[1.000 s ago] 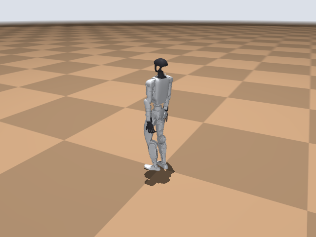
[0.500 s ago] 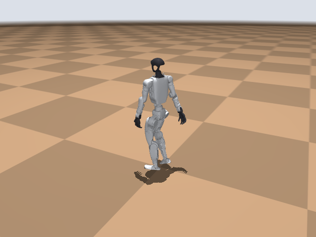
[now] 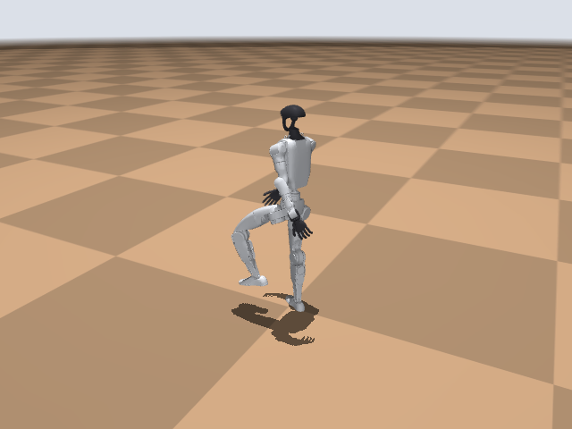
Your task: In place motions
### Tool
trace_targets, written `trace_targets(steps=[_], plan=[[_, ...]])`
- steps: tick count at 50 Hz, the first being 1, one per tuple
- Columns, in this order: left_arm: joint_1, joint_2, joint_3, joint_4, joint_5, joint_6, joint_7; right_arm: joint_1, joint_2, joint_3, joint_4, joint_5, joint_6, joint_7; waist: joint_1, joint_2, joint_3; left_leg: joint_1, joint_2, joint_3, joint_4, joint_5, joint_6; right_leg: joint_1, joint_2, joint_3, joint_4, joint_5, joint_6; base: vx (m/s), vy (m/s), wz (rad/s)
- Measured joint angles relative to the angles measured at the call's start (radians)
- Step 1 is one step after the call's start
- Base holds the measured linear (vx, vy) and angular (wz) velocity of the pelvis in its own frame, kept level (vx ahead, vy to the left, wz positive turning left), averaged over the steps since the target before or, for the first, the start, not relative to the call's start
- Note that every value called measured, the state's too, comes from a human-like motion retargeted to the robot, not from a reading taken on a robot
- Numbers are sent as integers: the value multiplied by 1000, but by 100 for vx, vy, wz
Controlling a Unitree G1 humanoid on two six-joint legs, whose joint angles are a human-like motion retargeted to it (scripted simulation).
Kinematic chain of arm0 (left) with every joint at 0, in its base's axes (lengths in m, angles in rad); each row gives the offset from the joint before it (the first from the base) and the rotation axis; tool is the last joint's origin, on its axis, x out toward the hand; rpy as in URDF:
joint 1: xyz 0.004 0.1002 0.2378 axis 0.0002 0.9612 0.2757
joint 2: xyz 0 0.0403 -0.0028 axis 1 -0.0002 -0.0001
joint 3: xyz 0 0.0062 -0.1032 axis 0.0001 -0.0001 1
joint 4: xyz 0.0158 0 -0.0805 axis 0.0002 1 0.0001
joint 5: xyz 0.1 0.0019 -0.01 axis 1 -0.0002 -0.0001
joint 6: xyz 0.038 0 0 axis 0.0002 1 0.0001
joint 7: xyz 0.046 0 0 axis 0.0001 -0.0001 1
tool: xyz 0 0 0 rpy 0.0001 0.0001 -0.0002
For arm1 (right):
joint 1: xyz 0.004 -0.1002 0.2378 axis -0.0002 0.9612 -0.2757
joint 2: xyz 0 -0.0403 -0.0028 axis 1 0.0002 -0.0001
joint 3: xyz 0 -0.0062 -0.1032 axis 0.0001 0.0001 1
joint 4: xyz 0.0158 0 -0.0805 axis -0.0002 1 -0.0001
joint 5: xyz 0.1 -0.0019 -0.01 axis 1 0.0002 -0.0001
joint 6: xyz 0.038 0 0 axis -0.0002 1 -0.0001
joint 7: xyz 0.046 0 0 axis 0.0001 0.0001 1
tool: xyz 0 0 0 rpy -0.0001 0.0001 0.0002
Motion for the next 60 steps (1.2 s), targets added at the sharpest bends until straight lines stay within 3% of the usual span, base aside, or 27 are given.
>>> trace_targets(steps=[5, 10, 13, 15, 17, 20, 21, 23, 25, 27, 30, 35, 41, 42, 43, 45, 47, 48, 50, 52, 53, 55, 60], plan=[[-50, 0, -8, -41, -19, 2, 1, 41, -2, 2, 57, -1, -7, -15, -43, 38, -54, 222, -76, -51, -275, 13, -37, 15, 35, -37, -38, 2, 17, 10, -1, 31], [-137, -4, -38, -86, -43, -12, 31, 144, -26, -24, 216, -60, 2, -22, -62, 65, -126, 573, -143, -47, -790, 33, -41, 11, 64, -41, -34, -26, 35, 19, -1, 0], [-218, -2, -56, -87, -59, -26, 78, 229, -55, -53, 313, -121, 27, -12, -76, 90, -132, 772, -173, -17, -1094, -178, -9, 11, 99, -27, 23, -69, 45, 21, 1, 9], [-280, 4, -82, -72, -73, -32, 95, 299, -79, -88, 368, -168, 51, -9, -158, 116, -141, 854, -145, 91, -1220, -178, -11, 10, 112, -87, 70, -68, 65, 18, 3, 139], [-383, 22, -104, -49, -77, -16, 81, 356, -91, -130, 405, -198, 84, -5, -194, 114, -122, 815, -156, -38, -1227, -126, -22, -38, 86, -108, 173, 41, 96, -11, 3, 83], [-547, 31, -174, -86, -82, -11, 76, 419, -121, -216, 451, -175, 79, -9, -148, 128, -20, 838, -97, 28, -1250, -109, -22, -181, 0, -89, 522, 278, 165, -30, 7, -15], [-575, 22, -211, -130, -90, -18, 75, 446, -138, -235, 463, -169, 75, -5, -124, 130, -16, 838, -96, 37, -1261, -105, -22, -282, 4, 5, 657, 312, 170, -16, 12, -65], [-604, 18, -277, -210, -104, -29, 52, 503, -159, -255, 480, -170, 89, -17, -88, 132, -38, 810, -96, 52, -1269, -94, -21, -475, 10, 149, 895, 294, 177, 2, 16, -87], [-636, 58, -285, -280, -104, -38, 3, 522, -169, -243, 507, -187, 128, -59, -167, 137, -53, 767, -107, 49, -1268, -92, -13, -673, -85, 138, 1157, 205, 119, -7, 10, -9], [-633, 71, -239, -328, -50, -46, 15, 524, -180, -252, 543, -162, 132, -92, -237, 152, -37, 753, -93, 27, -1262, -91, -13, -777, -82, 150, 1278, 153, 108, -17, 7, 35], [-642, 65, -256, -340, -47, -72, 85, 554, -190, -288, 551, -81, 109, -66, -256, 189, -19, 750, -50, 25, -1259, -96, -22, -845, -22, 180, 1331, 122, 155, -8, 4, 12], [-616, 57, -257, -281, -53, -57, 52, 579, -164, -311, 508, -58, 112, -43, -227, 161, -25, 785, -65, 54, -1260, -106, -21, -712, -25, 187, 1188, 126, 132, 8, -3, -39], [-491, 2, -212, -183, -29, -50, 54, 529, -136, -240, 482, -53, 104, -58, -174, 119, -52, 864, -109, 91, -1269, -126, -31, -258, 74, 180, 492, 170, 143, 17, -3, -18], [-462, -7, -205, -166, -27, -52, 56, 512, -131, -222, 477, -55, 102, -66, -188, 112, -56, 874, -123, 75, -1262, -134, -32, -174, 79, 154, 352, 148, 141, 21, -7, 99], [-431, -13, -200, -148, -24, -53, 55, 494, -126, -201, 472, -57, 100, -75, -201, 101, -60, 884, -136, 62, -1250, -146, -34, -95, 89, 133, 230, 57, 129, 20, -9, 57], [-366, -20, -193, -115, -15, -53, 57, 456, -114, -153, 456, -63, 96, -93, -173, 85, -77, 901, -143, 80, -1214, -178, -42, 26, 62, -16, 51, -77, 61, 17, -11, -31], [-312, -12, -191, -86, 10, -43, 59, 403, -97, -122, 439, -74, 102, -90, -152, 70, -89, 879, -152, 41, -1126, -190, -44, 72, 41, -35, -44, -17, 78, -3, -10, 93], [-300, -6, -194, -75, 22, -33, 62, 363, -89, -123, 428, -80, 105, -76, -238, 92, -101, 845, -149, -82, -1061, -176, -59, 72, 46, -137, -57, -21, 97, -30, -10, 397], [-270, -4, -177, -73, 6, -47, 77, 282, -79, -110, 393, -82, 103, -45, -394, 129, -95, 776, -172, -260, -954, -20, -51, 43, 67, -305, -57, -30, 88, -38, -1, 275], [-220, -34, -96, -102, -88, -101, 61, 196, -74, -31, 336, -80, 99, -14, -119, 57, -53, 564, -86, -12, -659, 154, -34, 13, 18, -14, -41, 6, 65, -19, -2, -412], [-205, -37, -101, -112, -141, -97, 48, 167, -72, -19, 298, -85, 90, -3, -113, 50, -31, 481, -91, -52, -537, 175, -12, 24, 16, -12, -45, 11, 61, -19, -8, -186], [-197, -34, -76, -107, -141, -61, -10, 112, -68, 1, 215, -96, 76, 16, -125, 77, -4, 301, -30, -100, -290, 126, -12, 24, 53, -36, -63, 22, 44, -23, -1, 19], [-115, -32, -58, -56, -45, -27, -45, 84, -46, -23, 73, -59, 34, -20, 28, 27, 16, -35, 7, -65, 98, 38, 0, 20, 16, 6, -42, 35, 10, 3, -1, -70]])
